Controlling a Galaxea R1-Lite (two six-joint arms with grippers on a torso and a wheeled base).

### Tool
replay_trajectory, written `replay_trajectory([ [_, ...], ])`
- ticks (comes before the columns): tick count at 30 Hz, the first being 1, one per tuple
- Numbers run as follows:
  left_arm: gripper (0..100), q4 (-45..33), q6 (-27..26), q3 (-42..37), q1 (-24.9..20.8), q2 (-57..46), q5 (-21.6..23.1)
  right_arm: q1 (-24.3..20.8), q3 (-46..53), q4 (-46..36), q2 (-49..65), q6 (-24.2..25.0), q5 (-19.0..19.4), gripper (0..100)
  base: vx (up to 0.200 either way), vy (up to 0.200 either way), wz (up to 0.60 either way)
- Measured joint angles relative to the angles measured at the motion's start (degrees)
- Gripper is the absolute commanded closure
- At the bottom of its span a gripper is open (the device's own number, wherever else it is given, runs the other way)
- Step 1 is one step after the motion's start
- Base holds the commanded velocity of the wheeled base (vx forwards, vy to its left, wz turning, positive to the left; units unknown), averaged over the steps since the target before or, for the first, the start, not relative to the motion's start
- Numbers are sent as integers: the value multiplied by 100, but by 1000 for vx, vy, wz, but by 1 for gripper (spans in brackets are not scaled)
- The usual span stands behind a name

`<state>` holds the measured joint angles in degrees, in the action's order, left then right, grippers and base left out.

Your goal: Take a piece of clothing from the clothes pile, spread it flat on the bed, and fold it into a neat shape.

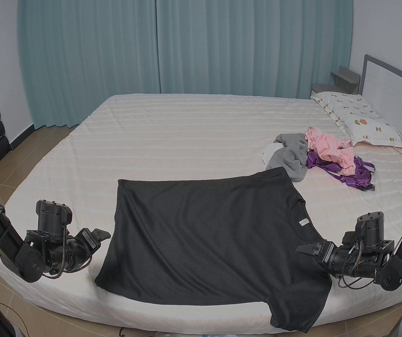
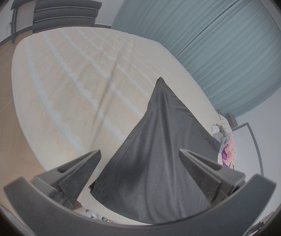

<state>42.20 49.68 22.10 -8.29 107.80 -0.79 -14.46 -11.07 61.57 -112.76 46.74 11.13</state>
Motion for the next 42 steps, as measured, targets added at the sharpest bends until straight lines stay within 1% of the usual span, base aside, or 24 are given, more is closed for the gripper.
replay_trajectory([
  [10, 0, 104, 88, -55, -5, -33, 4, -52, 160, 116, 74, 17, 2, 0, 0, 0, 0],
  [15, 0, 132, 308, -46, -13, -35, 4, -52, 165, 116, 72, 20, 9, 0, 0, 0, 0],
  [20, 0, 216, 419, -35, -57, -35, 13, -56, 162, 118, 66, 20, 9, 0, 0, -200, 0],
  [27, 0, 219, 440, -52, -160, -50, 1, -59, 157, 123, 67, 17, 13, 0, 0, -200, 0],
  [39, 0, 216, 438, -129, -245, -59, 4, -54, 160, 118, 66, 17, 9, 0, 0, 0, 0],
  [42, 0, 218, 440, -129, -245, -56, 4, -54, 165, 118, 63, 17, 9, 0, -200, 0, 0],
])
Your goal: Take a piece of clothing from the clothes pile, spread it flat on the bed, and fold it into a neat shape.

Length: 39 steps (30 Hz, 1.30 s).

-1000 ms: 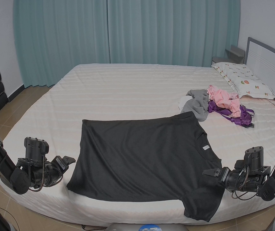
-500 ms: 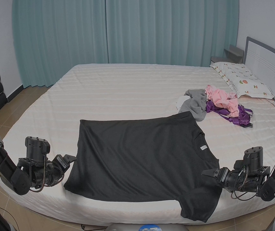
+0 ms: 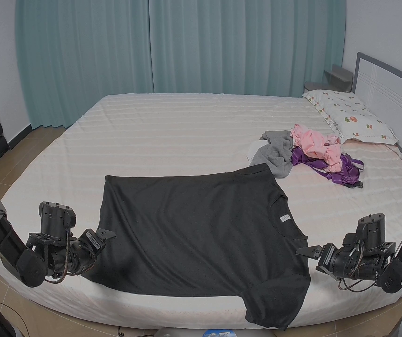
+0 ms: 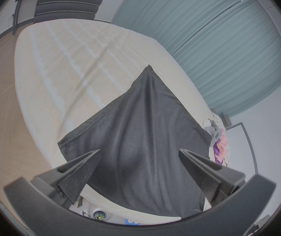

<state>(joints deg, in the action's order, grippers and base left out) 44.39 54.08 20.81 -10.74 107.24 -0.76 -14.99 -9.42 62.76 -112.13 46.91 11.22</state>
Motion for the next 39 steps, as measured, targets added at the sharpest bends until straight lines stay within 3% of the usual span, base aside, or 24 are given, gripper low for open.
replay_trajectory([
  [9, 0, -13, -9, -20, 9, 0, -20, 0, 4, -2, -16, 2, 0, 0, -200, 0, 0],
  [32, 0, 34, -177, -4, 658, 577, -69, 1, -7, 0, -30, 169, 154, 0, 0, 0, 0],
  [39, 0, 581, -143, 160, 853, 1009, -20, 0, -7, -2, -33, 169, 161, 0, 0, 0, 0],
])
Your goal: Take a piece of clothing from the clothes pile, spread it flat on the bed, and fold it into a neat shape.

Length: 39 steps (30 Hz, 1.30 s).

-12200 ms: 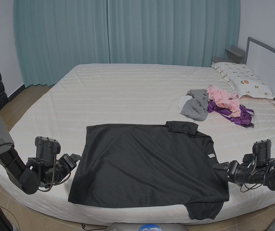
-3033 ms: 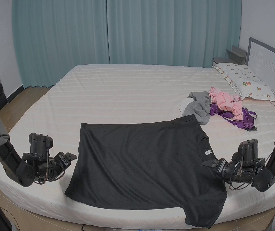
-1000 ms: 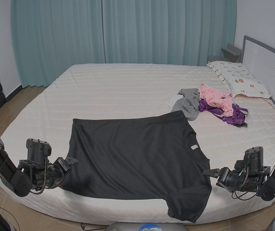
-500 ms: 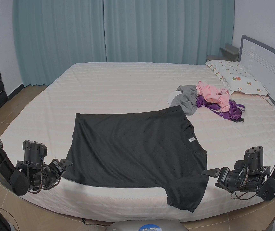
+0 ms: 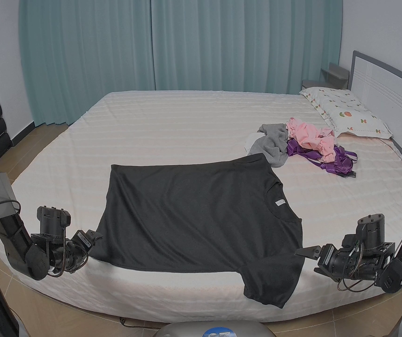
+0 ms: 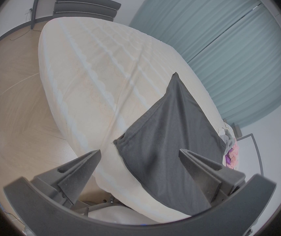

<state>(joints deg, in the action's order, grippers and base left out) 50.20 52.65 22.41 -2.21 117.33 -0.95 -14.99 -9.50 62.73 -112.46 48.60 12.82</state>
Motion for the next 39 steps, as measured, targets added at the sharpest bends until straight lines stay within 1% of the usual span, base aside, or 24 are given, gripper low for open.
replay_trajectory([
  [6, 0, 235, 4, 85, 73, 301, 17, 0, 0, 0, 0, 0, 0, 0, 0, 0, 0],
  [7, 100, 246, 4, 96, 78, 343, 20, 0, 0, 0, 0, 0, -2, 0, 0, 0, 0],
  [15, 100, 260, 37, 176, 135, 513, 16, -7, 7, 0, -5, 0, 0, 0, 0, 0, 0],
  [26, 100, 185, -7, -96, 150, 372, -60, -10, 10, 0, -5, 0, -2, 0, 0, 0, 0],
  [32, 100, 180, -245, -301, 133, 162, -93, -2, 10, 0, -5, 0, 0, 0, 0, 0, 0],
  [39, 100, 172, -295, -397, 133, 91, -101, -5, 10, 0, 2, 0, -2, 0, 0, 0, 0],
])
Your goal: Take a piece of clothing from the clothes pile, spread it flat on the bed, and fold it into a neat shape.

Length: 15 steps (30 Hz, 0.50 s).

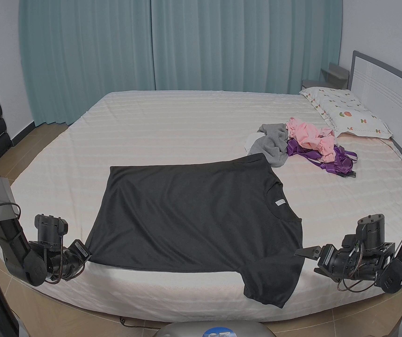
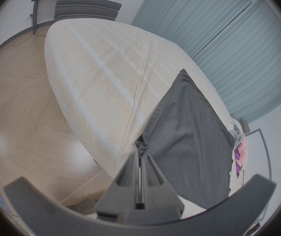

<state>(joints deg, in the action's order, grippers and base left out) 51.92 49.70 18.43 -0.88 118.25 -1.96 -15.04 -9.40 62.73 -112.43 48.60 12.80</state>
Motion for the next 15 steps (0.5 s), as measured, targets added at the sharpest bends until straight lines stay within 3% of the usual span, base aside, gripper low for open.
replay_trajectory([
  [15, 100, -88, -277, -74, 61, 9, -72, 0, 41, 0, -29, -40, 0, 0, 0, 0, 0],
])
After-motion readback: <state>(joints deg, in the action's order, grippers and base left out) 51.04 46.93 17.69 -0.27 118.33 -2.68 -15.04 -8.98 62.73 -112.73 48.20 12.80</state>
